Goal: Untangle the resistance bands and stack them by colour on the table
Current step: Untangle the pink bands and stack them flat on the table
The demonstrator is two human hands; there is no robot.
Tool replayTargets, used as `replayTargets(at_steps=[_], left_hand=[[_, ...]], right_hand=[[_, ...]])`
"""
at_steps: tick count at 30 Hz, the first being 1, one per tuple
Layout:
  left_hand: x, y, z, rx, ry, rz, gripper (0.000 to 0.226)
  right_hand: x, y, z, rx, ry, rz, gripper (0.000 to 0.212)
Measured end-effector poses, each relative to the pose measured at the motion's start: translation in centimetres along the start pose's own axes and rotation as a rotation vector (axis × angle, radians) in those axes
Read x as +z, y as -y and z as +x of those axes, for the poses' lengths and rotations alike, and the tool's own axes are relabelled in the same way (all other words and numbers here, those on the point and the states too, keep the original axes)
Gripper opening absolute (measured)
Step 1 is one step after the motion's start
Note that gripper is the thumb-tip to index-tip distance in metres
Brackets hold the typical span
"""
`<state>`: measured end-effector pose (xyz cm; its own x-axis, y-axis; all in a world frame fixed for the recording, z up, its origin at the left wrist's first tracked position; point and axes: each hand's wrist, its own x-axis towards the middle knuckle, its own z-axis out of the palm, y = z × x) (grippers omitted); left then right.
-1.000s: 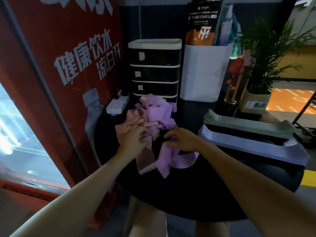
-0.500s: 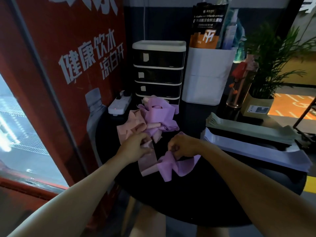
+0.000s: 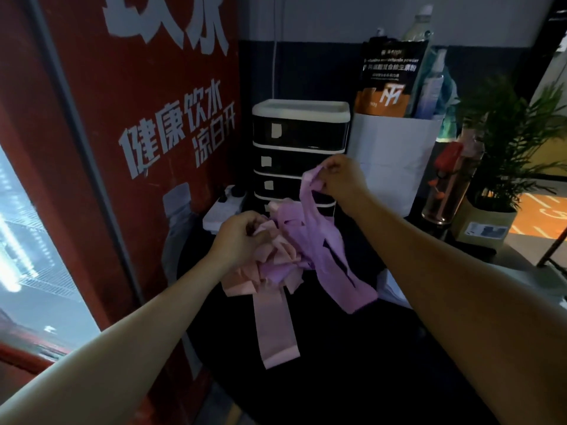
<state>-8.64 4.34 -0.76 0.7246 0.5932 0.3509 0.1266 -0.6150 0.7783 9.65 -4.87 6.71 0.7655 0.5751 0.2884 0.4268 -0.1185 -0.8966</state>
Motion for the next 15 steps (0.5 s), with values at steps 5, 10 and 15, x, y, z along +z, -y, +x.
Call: replayTargets(at_steps=[5,10,15], left_hand=[[-0.4,0.6,1.0,0.020,-0.002,-0.001,0.017],[-0.2,1.0,1.1,-0.031,0.024,-0.029,0.021],[0.2,0.0,1.0,-0.014,0.037,-0.050,0.025]], right_hand=[[1.8,0.0,1.7,-0.088,-0.043,0.080,0.016],[2.9,-2.7,0.4,-0.055,0.308,-0.222,0.036],[2.3,-2.5,-1.8,-0.083,0.350,-0.119,0.022]])
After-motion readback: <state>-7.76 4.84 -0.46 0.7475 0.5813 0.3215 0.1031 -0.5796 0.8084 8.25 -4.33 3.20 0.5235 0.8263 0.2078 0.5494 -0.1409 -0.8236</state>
